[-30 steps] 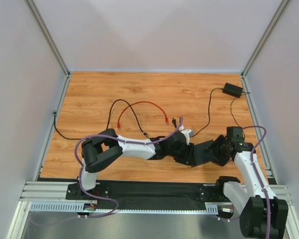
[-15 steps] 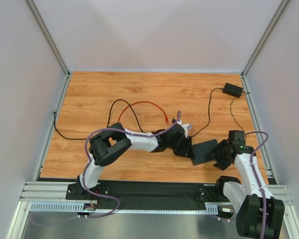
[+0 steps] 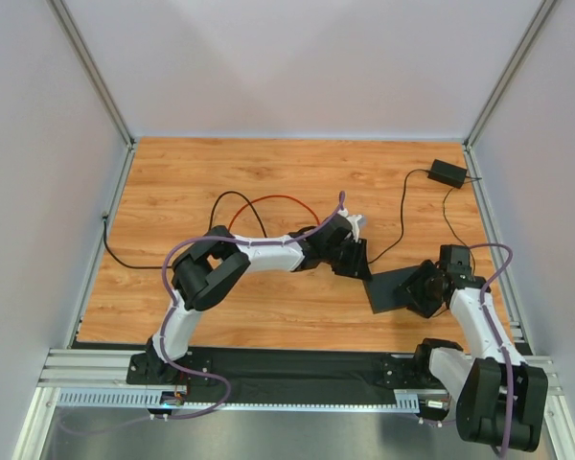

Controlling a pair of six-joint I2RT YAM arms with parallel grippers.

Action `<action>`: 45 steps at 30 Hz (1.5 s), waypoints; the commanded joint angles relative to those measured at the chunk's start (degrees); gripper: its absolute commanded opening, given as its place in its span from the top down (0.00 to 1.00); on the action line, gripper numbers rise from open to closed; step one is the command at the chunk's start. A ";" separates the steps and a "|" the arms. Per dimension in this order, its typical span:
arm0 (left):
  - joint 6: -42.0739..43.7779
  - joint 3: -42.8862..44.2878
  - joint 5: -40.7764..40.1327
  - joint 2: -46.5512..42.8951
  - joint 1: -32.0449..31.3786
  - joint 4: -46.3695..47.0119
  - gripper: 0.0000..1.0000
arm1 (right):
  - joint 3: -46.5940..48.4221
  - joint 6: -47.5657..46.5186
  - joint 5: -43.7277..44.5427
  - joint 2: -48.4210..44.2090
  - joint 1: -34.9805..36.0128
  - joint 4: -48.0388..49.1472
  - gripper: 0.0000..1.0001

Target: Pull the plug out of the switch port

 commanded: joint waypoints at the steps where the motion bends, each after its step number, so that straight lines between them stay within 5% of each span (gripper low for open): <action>1: 4.71 3.91 0.11 0.71 1.05 -2.46 0.57 | 3.22 -3.39 -3.76 1.98 -0.19 4.69 0.40; 8: 13.93 11.65 -2.52 -0.42 1.84 -11.96 0.56 | 4.89 -4.28 -6.66 3.15 -0.19 3.38 0.39; 15: 20.44 8.41 1.24 -8.59 2.72 -6.19 0.55 | 12.01 -3.58 3.18 -5.30 -0.19 -7.68 0.37; 19: 18.86 2.78 5.65 -9.13 1.41 3.40 0.56 | 14.03 -2.70 6.70 -3.29 -0.19 -11.04 0.38; 28: 11.93 -5.82 -8.05 -9.30 -1.67 1.13 0.61 | 12.02 0.64 7.23 -3.19 -0.19 -11.48 0.41; 32: 7.53 -9.17 -7.36 -9.04 -1.76 7.70 0.64 | 10.43 1.17 6.79 -3.02 -0.19 -9.37 0.41; 45: 2.34 -7.16 -1.91 -0.61 -1.59 15.81 0.64 | 5.16 2.49 0.90 3.04 -0.10 1.35 0.41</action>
